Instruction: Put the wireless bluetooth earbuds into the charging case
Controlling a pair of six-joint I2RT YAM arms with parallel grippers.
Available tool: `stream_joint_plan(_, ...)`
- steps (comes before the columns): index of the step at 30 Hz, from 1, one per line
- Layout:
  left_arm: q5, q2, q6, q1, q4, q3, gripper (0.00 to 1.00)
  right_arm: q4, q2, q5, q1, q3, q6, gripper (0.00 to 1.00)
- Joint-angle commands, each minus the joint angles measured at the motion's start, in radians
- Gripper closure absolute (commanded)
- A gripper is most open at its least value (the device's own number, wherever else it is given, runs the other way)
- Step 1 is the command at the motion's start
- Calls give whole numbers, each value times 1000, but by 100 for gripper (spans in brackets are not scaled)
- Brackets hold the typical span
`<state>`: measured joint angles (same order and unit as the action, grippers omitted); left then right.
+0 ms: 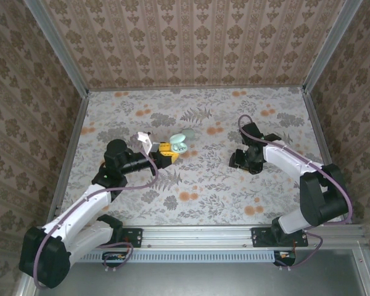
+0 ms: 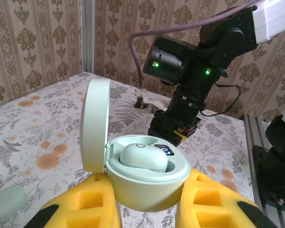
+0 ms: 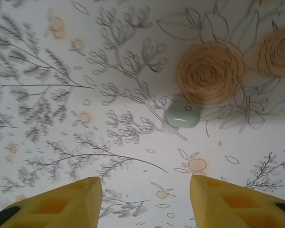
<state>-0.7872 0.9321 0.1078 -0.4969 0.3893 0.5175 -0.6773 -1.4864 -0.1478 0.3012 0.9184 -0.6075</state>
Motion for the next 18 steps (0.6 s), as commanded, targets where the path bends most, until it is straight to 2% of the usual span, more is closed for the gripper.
stream_joint_plan(1, -10, 10, -25, 5, 16, 36, 98, 42, -21, -16, -1, -18, -35, 45)
stream_joint_plan(18, 2, -36, -37, 24, -23, 19, 97, 45, -229, 19, -2, 105, 21, 44)
